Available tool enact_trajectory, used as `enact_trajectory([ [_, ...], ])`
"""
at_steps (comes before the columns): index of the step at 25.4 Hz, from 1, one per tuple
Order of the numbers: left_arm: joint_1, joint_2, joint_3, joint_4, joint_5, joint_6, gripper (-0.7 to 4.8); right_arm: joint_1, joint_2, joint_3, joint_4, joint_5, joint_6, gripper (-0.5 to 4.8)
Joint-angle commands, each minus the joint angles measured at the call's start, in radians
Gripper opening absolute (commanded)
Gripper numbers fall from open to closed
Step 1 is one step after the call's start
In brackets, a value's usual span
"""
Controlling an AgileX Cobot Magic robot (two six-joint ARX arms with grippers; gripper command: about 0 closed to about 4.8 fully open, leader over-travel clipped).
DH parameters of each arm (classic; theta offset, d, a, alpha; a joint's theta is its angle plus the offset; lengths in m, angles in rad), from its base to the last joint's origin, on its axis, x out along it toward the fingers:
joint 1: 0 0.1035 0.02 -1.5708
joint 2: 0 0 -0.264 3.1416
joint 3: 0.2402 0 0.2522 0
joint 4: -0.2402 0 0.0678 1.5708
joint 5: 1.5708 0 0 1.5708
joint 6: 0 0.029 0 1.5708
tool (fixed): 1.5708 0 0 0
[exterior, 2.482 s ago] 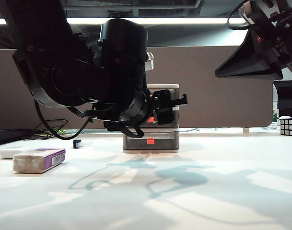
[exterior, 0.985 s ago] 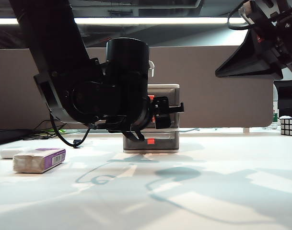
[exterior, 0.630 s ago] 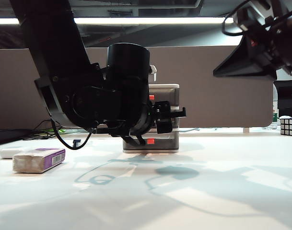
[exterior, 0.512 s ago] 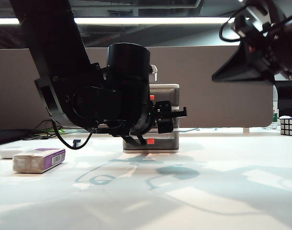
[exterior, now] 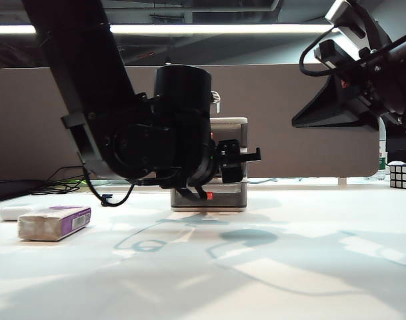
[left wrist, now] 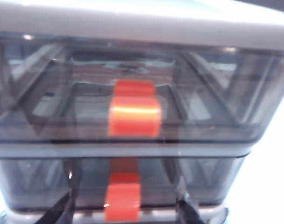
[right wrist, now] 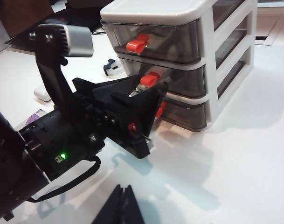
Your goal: Open the second layer of the drawer on the table, pick up a pack of napkins on the table and put it in, and finally close the drawer.
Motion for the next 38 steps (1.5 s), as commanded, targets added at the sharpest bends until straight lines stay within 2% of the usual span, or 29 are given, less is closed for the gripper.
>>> enact_trajectory([
  [1, -0.002, -0.005, 0.014, -0.003, 0.003, 0.026, 2.68, 0.001, -0.003, 0.006, 0.018, -0.002, -0.002, -0.05],
  [4, -0.002, -0.005, 0.014, -0.005, -0.001, 0.053, 2.64, 0.001, -0.003, 0.006, 0.018, -0.002, -0.002, -0.05],
  [7, -0.002, -0.005, 0.014, -0.006, -0.032, 0.074, 2.07, 0.001, -0.003, 0.006, 0.018, -0.002, -0.002, -0.05],
  [13, -0.001, -0.005, 0.014, -0.006, -0.038, 0.074, 2.01, 0.001, -0.003, 0.006, 0.017, -0.002, -0.002, -0.05],
  [15, -0.001, -0.005, 0.014, -0.006, -0.039, 0.074, 1.21, 0.001, -0.003, 0.006, 0.017, -0.002, -0.002, -0.05],
  [18, -0.001, -0.005, 0.014, -0.006, -0.039, 0.074, 0.80, 0.001, -0.003, 0.006, 0.017, -0.002, -0.002, -0.05],
  [22, -0.001, -0.005, 0.014, -0.007, -0.039, 0.074, 0.69, 0.001, -0.003, 0.006, 0.017, -0.002, -0.002, -0.05],
  [24, -0.001, -0.005, 0.014, -0.008, -0.039, 0.074, 0.03, 0.001, -0.003, 0.006, 0.017, -0.002, -0.002, -0.05],
  [25, -0.001, -0.005, 0.014, -0.012, -0.039, 0.074, -0.06, 0.001, -0.003, 0.006, 0.017, -0.002, -0.002, -0.05],
  [31, -0.001, -0.005, 0.013, -0.042, -0.039, 0.074, -0.06, 0.000, 0.012, 0.011, 0.061, 0.006, -0.003, -0.05],
  [38, -0.002, -0.019, 0.005, -0.069, -0.029, 0.074, -0.06, 0.000, 0.137, 0.143, 0.066, -0.021, -0.032, -0.05],
])
